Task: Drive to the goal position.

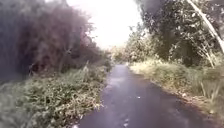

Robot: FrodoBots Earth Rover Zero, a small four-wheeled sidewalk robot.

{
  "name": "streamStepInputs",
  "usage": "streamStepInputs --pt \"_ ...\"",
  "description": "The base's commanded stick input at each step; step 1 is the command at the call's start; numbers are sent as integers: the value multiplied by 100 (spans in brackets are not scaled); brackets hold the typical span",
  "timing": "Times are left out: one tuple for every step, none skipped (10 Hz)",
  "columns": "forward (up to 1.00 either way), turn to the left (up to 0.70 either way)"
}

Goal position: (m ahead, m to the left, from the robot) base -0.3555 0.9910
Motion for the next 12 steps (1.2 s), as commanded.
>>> streamStepInputs --pt "85 0" --pt "85 0" --pt "85 0" --pt "85 0" --pt "85 0" --pt "85 0" --pt "85 -1" --pt "85 -19" --pt "85 -34" --pt "85 -34" --pt "85 -12" --pt "85 0"
